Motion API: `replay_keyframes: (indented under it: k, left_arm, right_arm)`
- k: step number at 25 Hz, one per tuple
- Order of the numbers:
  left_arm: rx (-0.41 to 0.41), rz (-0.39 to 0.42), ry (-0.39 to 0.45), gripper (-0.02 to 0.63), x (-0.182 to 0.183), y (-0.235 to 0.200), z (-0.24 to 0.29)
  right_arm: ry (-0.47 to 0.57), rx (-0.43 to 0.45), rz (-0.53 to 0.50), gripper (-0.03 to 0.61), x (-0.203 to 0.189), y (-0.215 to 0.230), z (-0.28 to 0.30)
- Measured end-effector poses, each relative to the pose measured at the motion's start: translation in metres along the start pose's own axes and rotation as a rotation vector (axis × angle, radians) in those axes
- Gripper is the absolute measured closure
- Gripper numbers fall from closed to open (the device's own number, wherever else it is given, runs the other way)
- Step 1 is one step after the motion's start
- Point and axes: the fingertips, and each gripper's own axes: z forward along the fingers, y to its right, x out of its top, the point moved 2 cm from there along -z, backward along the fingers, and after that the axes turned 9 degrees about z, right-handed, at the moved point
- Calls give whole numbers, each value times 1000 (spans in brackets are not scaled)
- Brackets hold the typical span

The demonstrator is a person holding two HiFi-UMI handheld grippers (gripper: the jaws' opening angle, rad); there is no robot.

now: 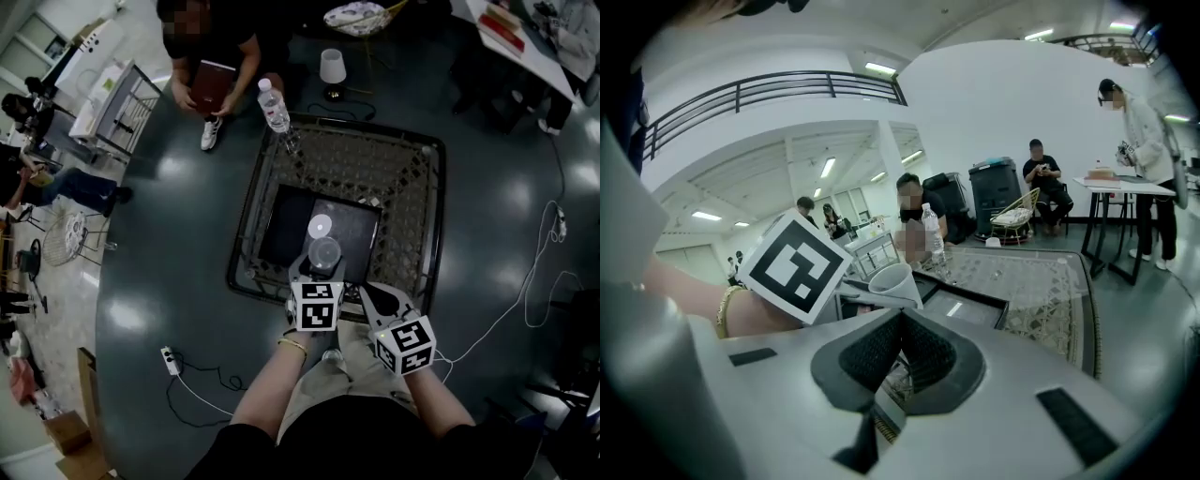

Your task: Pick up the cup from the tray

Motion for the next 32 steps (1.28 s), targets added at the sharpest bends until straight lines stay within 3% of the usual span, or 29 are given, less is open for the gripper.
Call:
replay_keyframes:
  k: [21,32]
  left_arm:
    - [-50,-56,115,331,-43,33,-137]
    - [-33,-94,146,331,-55,25,-173]
  right_arm:
    - [36,4,-54,567,-36,-58,-44]
    - [55,-11,-80,568,-51,-75,-62]
